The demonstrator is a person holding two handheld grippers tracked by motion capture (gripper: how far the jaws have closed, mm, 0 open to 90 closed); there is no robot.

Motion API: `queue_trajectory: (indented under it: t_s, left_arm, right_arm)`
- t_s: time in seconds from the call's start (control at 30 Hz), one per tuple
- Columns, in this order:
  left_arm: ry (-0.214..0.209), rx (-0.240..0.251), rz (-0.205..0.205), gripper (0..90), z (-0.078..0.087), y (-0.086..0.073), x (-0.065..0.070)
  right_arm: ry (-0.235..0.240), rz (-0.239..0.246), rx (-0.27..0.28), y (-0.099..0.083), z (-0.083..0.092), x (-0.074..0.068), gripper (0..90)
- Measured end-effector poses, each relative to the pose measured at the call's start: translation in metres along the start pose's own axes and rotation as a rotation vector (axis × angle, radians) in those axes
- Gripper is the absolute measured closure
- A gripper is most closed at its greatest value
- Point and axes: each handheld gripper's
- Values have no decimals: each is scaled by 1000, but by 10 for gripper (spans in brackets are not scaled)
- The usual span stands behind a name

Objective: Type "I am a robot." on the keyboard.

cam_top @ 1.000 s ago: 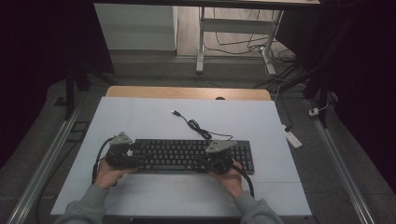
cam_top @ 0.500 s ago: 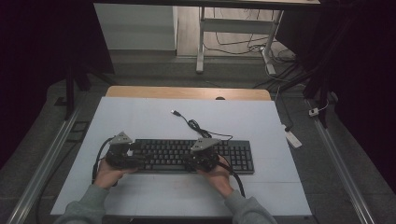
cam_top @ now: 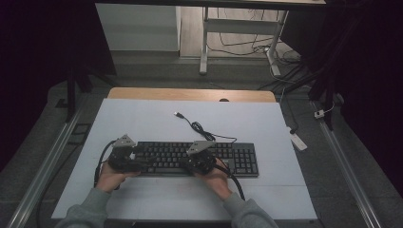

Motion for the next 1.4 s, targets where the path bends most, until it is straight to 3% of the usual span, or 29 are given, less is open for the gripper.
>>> queue_trajectory:
  t_s: [0.7,0.97,1.27,1.4]
  left_arm:
    - [2,-7,-5,268,0,0,0]
    - [8,-3,-1,269,1,-1,-2]
    - [11,-4,-3,269,1,-1,-2]
    - [12,-5,-6,269,0,-1,-2]
  right_arm:
    - [-34,21,-46,-1,-9,1,893]
    - [-33,12,22,1,6,0,893]
    - [-56,-2,41,-7,24,3,891]
    - [-61,-5,51,-11,31,3,835]
Point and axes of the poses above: each handheld gripper's, and its own axes: z roughly backward along the jaws, y roughly out of its top, x roughly to its right, and after that the axes turned 15 degrees about y, right-handed
